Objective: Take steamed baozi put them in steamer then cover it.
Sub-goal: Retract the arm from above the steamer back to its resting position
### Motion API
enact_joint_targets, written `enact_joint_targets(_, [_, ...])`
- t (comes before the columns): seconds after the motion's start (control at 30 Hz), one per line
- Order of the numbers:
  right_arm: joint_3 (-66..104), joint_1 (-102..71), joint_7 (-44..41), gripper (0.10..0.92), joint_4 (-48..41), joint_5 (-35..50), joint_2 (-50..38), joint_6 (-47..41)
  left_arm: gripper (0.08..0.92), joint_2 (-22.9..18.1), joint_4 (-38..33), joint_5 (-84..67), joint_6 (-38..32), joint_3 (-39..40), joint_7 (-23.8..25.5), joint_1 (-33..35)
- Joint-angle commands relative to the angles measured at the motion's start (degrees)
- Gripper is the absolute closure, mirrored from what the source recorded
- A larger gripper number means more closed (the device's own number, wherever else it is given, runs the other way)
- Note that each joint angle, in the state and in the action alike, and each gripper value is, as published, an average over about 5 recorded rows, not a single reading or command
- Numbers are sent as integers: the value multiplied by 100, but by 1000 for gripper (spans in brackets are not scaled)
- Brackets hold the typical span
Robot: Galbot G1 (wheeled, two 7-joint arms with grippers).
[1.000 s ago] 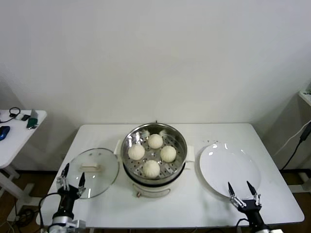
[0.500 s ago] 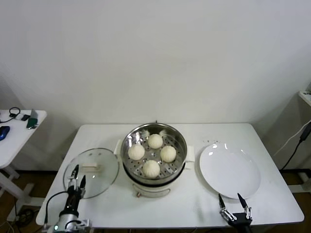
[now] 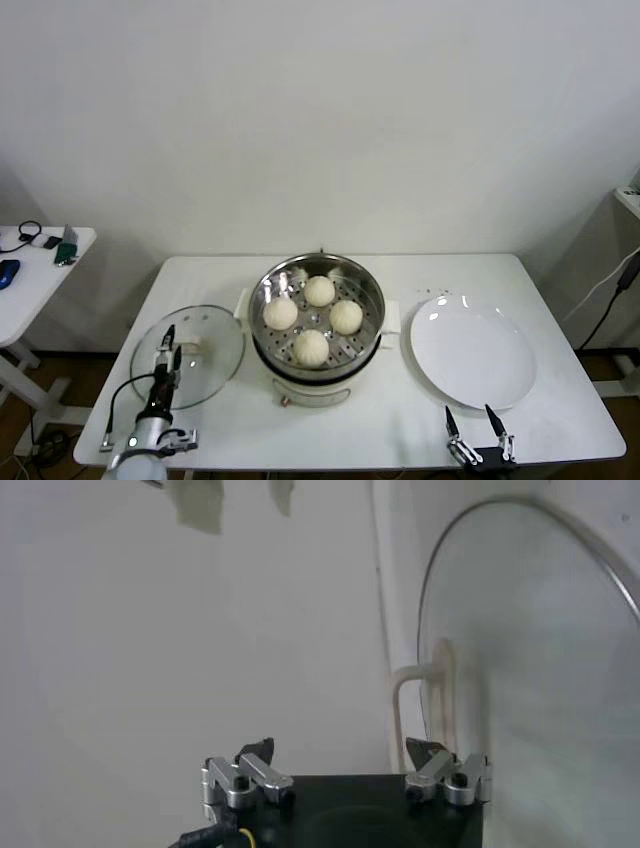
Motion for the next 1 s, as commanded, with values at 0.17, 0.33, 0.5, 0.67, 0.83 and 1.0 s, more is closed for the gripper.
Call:
enact_joint_targets(0.17, [18,-176,6,203,106,-60,126,76,177,19,749,494,115,7,-23,-603])
enact_joint_targets(0.33, [-9,-181,5,203,92,-137,208,74,177,29,820,374,105,47,19,-691])
enact_joint_targets(0.5, [-3,-180,5,203,80,-163,238,78,214,58,858,258,44,62,83,-702])
enact_joint_targets(0.67, [9,-168,2,203,42,-168,239,88,356,118,830,144,7,78,115,-654])
enact_joint_targets(0.83, [9,-145,-1,203,-24,-181,242,118,495,152,757,-29,-70,114,175,-597])
enact_joint_targets(1.0, [-10,-146,-24,203,-40,-190,241,167,642,202,714,-139,-133,149,197,-573])
